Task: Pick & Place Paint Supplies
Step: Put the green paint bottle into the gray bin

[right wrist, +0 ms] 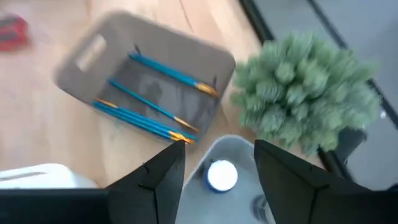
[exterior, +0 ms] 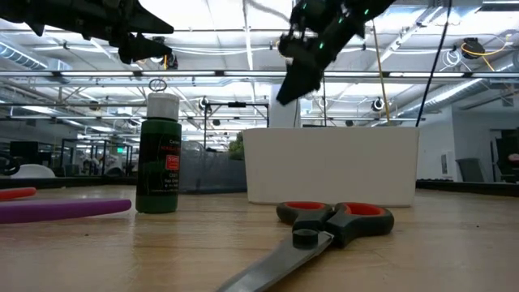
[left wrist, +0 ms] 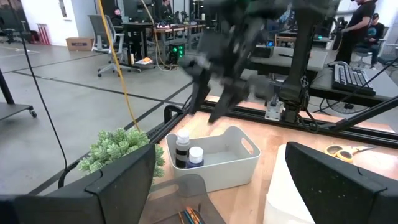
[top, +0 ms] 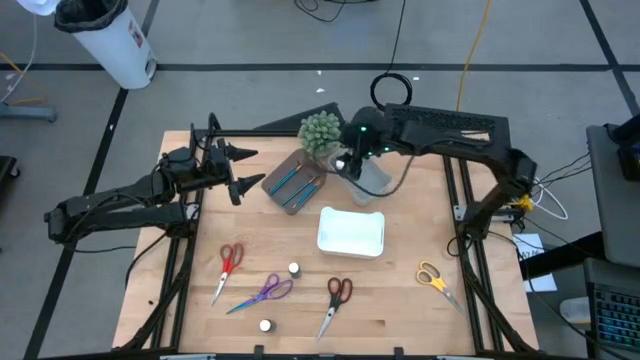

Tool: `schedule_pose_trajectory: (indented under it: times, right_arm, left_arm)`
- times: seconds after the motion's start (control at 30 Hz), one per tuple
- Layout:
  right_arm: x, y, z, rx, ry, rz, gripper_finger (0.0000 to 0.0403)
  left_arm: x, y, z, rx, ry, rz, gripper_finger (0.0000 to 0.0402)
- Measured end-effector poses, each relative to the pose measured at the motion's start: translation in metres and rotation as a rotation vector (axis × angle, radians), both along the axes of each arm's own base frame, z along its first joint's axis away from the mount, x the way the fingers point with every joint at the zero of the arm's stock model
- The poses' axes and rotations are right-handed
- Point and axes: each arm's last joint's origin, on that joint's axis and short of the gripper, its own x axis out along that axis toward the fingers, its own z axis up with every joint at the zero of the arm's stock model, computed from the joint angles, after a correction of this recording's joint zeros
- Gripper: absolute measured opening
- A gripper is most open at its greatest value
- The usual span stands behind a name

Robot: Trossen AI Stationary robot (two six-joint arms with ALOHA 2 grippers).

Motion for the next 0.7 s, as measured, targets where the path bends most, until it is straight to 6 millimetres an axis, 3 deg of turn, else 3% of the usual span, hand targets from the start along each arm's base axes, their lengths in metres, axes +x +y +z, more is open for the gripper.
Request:
schedule_pose_trajectory:
  times: [0.23, 0.4, 0.53, 0.7]
  right_arm:
    - [-0.03, 0.037, 0.053, -0.021, -0.129, 0.041, 0.0171]
    - [-0.06, 0.073, 0.073, 0.069, -0.171, 0.049, 0.0149]
    - [-0.084, 0.109, 0.059, 0.109, -0.197, 0.136, 0.0127]
    - [-0.111, 0.151, 0.021, 0.132, -0.329, 0.204, 0.0102]
  left_arm:
    - [0.0, 0.0, 0.0, 0.0, 0.0, 0.0, 0.0361]
    - [0.0, 0.0, 0.0, 0.0, 0.0, 0.0, 0.0361]
    - [0.0, 0.0, 0.0, 0.0, 0.0, 0.0, 0.0361]
    - [0.0, 0.0, 0.0, 0.0, 0.0, 0.0, 0.0361]
